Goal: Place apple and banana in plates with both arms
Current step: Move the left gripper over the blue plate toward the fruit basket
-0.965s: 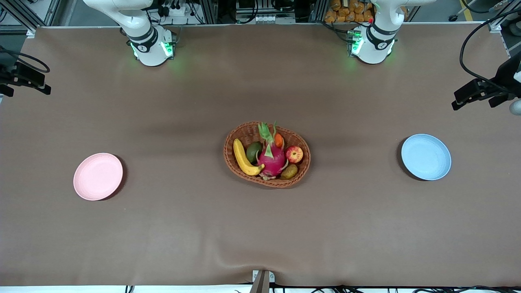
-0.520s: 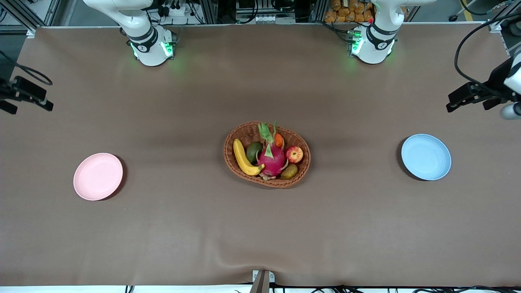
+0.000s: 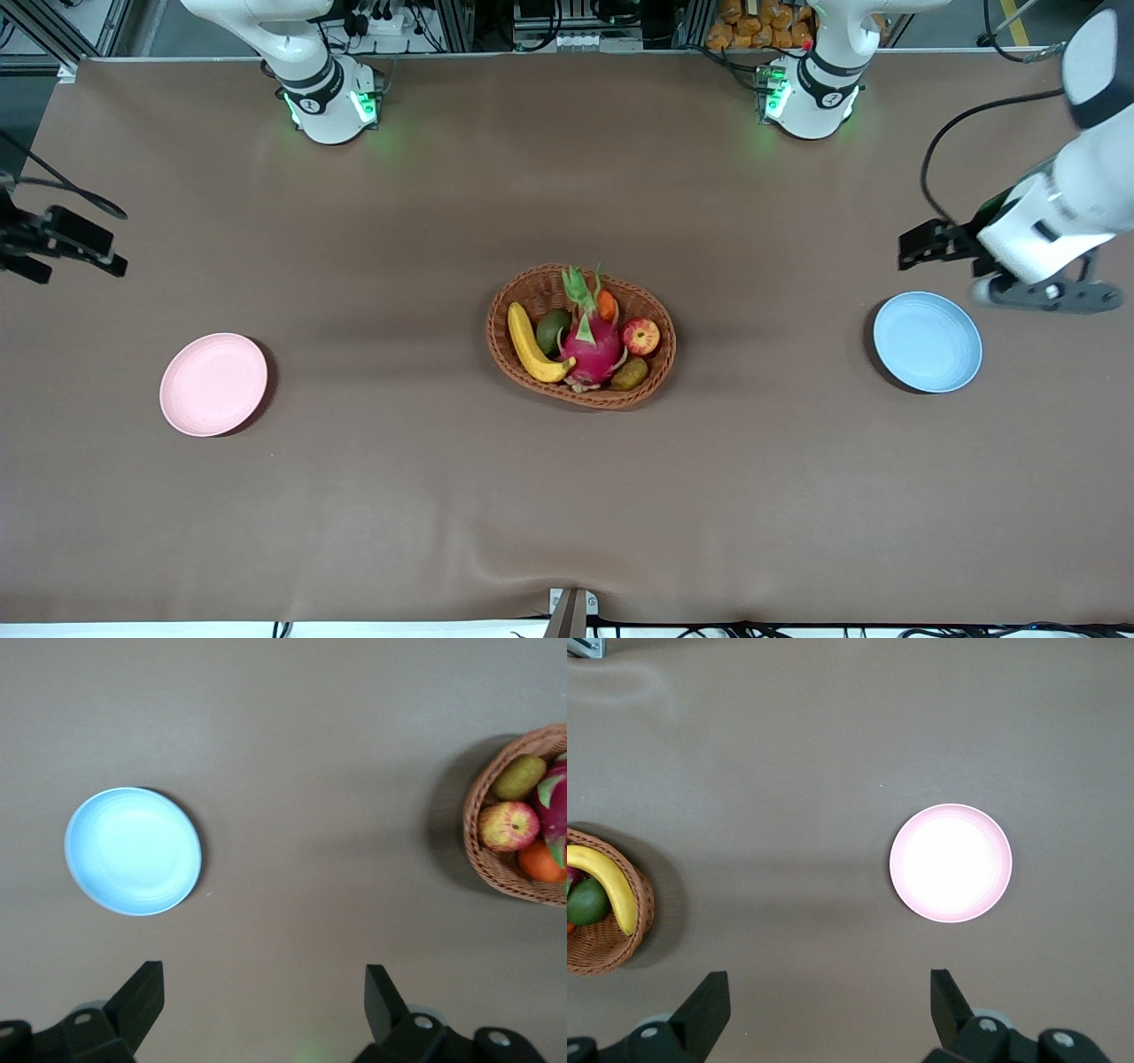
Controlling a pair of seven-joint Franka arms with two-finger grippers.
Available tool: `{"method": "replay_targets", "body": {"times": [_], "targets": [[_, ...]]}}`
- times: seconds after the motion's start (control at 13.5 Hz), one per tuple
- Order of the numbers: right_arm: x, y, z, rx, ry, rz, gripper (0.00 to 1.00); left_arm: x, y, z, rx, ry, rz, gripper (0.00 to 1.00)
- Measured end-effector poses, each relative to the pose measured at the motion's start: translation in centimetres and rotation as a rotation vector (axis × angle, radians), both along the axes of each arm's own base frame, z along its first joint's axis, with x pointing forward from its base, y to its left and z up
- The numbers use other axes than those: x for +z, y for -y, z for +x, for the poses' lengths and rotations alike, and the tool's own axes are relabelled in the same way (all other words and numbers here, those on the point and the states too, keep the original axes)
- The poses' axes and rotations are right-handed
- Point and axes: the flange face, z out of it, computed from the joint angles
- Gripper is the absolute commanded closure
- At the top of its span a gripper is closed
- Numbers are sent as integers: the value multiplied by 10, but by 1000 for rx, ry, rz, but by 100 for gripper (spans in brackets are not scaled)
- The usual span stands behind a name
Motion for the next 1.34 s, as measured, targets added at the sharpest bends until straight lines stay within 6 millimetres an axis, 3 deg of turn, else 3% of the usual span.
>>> {"method": "replay_targets", "body": {"times": [0.37,0.74,1.11,1.34], "targets": [[-12,-4,7,7,-14,0,0,-48,66,13,-158,-24,-60,0],[-21,-13,11,23,-29,1,0,-115,100,23,-221,-43,-189,0],[-31,-24,16,41,-46,0,0,-176,171,-5,-345,16,-199,0],[-33,-23,17,40,-49,0,0,-207,195,-18,-409,72,-208,0]]}}
